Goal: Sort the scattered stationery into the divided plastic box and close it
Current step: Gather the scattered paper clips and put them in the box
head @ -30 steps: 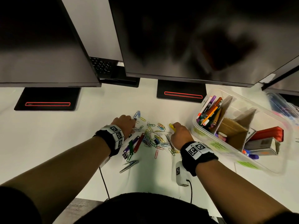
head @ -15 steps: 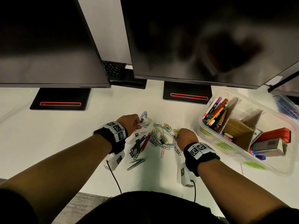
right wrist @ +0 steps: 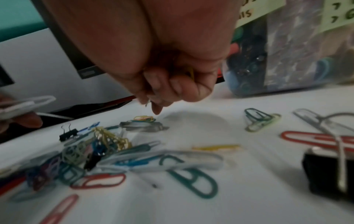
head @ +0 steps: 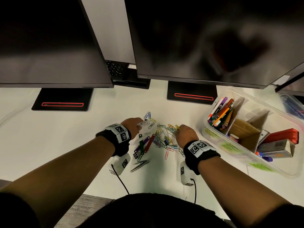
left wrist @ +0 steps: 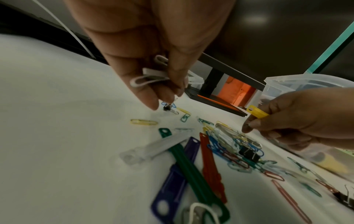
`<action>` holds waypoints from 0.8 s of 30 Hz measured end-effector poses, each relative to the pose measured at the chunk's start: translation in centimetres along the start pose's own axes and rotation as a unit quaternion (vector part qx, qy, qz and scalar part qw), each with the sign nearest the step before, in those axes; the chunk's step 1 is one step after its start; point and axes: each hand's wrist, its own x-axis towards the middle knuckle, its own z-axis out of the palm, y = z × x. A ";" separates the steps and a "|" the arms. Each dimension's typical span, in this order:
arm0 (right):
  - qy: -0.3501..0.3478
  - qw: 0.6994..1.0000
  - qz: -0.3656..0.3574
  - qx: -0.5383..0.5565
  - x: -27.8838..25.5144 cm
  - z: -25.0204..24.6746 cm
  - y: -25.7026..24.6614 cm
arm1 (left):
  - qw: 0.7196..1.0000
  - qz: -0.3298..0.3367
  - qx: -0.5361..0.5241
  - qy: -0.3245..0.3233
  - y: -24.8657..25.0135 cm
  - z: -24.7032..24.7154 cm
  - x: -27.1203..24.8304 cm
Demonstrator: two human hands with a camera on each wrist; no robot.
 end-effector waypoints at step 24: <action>0.010 0.994 -0.085 0.061 -2.5 -4.1 -1.8 | 0.961 -0.004 0.275 0.008 -1.1 3.8 1.3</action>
